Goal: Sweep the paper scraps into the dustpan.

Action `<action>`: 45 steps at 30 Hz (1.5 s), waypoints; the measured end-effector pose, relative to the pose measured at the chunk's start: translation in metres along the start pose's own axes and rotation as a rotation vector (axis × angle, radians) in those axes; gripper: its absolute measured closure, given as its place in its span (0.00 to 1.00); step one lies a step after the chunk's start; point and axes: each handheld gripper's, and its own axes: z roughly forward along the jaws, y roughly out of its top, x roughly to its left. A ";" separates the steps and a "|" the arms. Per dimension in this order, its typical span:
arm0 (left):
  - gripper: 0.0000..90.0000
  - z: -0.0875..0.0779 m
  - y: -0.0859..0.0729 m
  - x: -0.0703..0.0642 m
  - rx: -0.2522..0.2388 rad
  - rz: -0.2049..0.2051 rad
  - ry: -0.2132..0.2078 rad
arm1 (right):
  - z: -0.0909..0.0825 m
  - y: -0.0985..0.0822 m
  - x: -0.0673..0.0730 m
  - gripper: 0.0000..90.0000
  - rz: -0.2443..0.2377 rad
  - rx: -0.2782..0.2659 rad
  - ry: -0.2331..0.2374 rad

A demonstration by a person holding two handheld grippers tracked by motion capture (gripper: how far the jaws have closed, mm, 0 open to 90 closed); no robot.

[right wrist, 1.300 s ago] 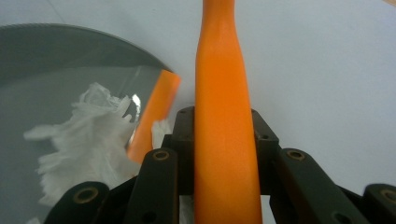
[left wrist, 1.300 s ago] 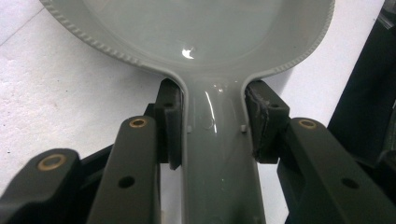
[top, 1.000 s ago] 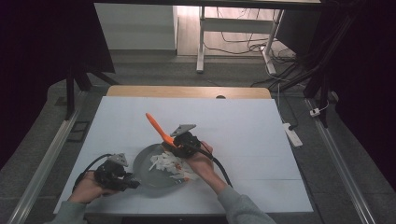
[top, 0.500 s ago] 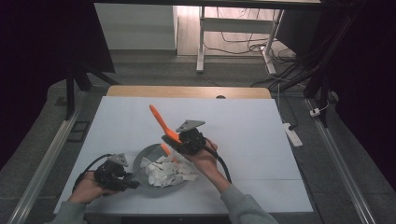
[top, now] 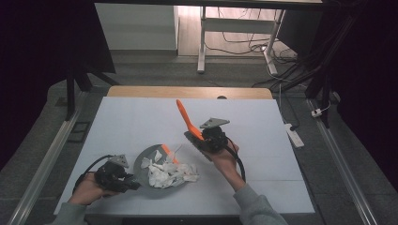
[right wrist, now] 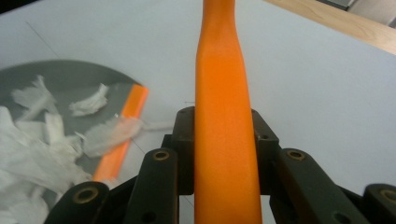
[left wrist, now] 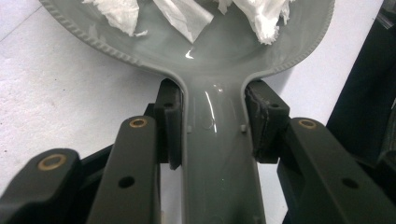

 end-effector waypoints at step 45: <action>0.68 0.000 0.000 0.001 -0.007 -0.025 0.005 | 0.072 0.021 0.025 0.78 -0.070 0.180 0.017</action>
